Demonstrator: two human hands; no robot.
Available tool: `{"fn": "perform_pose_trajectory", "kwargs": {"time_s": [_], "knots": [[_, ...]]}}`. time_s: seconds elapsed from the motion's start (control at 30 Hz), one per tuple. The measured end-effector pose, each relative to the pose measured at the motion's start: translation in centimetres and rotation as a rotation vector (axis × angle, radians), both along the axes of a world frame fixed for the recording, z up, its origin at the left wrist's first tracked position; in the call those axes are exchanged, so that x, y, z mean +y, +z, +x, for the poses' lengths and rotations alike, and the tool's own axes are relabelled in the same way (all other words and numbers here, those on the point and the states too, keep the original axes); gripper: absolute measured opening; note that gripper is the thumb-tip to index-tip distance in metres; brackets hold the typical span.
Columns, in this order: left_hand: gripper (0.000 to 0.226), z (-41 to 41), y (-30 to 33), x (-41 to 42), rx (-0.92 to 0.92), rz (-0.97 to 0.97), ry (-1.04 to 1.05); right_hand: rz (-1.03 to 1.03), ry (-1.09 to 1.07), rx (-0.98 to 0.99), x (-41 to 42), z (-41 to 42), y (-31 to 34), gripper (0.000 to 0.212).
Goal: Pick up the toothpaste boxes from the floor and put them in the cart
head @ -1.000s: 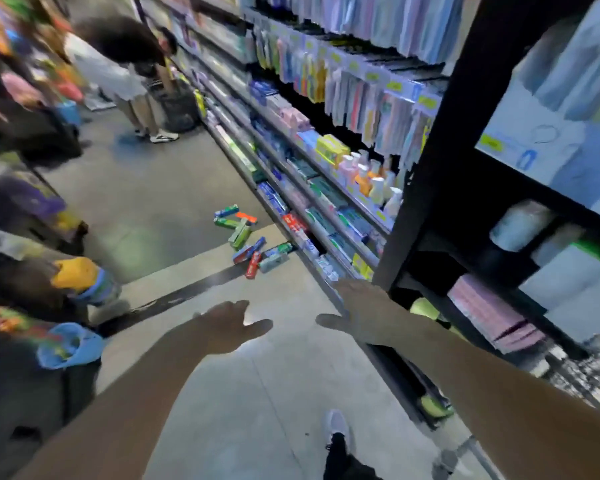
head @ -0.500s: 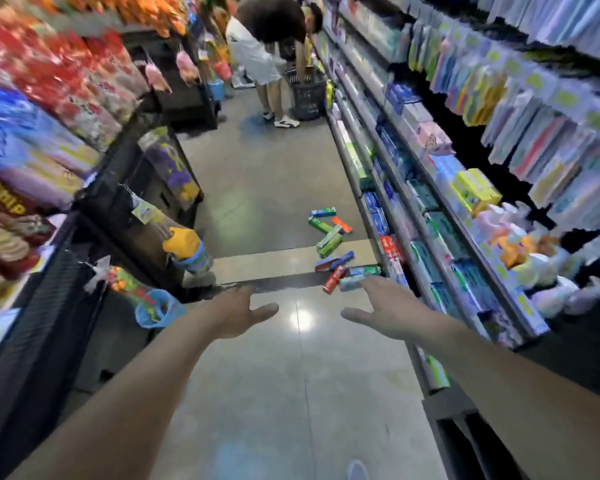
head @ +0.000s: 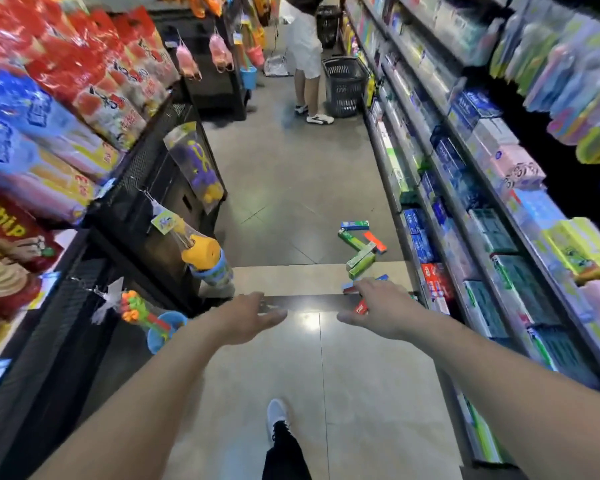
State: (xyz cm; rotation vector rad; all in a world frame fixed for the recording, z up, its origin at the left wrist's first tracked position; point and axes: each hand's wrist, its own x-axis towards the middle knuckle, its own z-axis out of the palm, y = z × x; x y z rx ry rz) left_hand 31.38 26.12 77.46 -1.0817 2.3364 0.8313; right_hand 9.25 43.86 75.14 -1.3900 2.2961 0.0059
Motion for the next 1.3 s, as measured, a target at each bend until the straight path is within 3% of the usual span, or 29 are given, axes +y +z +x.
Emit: {"fn": "perform_pose_trajectory", "kwargs": {"time_s": [0.13, 0.43, 0.63, 0.8, 0.93, 1.1, 1.3], "knots": [[0.096, -2.7, 0.0, -8.1, -0.072, -0.006, -0.06, 0.034, -0.055, 0.001, -7.2, -2.1, 0.2, 0.086], [0.086, -9.8, 0.7, -22.7, -0.06, -0.031, -0.218, 0.092, -0.119, 0.024, -19.6, -7.3, 0.3, 0.075], [0.092, -17.3, 0.1, -29.9, -0.127, -0.08, -0.285, 0.113, -0.154, -0.013, -26.0, -13.4, -1.5, 0.089], [0.096, -25.7, -0.7, -37.7, -0.173, -0.126, -0.312, 0.157, -0.205, -0.039, -32.0, -21.2, -3.3, 0.088], [0.097, -32.7, 0.0, -43.1, -0.192, -0.1, -0.333, 0.183, -0.239, -0.072, -36.9, -27.9, -3.0, 0.119], [0.097, -41.2, 0.0, -49.1, -0.179, -0.104, -0.358, 0.198, -0.268, -0.079, -42.4, -36.1, -2.2, 0.096], [0.094, -51.3, -0.6, -53.8, -0.197, -0.096, -0.479, 0.148, -0.381, -0.074, -45.6, -42.3, -2.3, 0.092]]}}
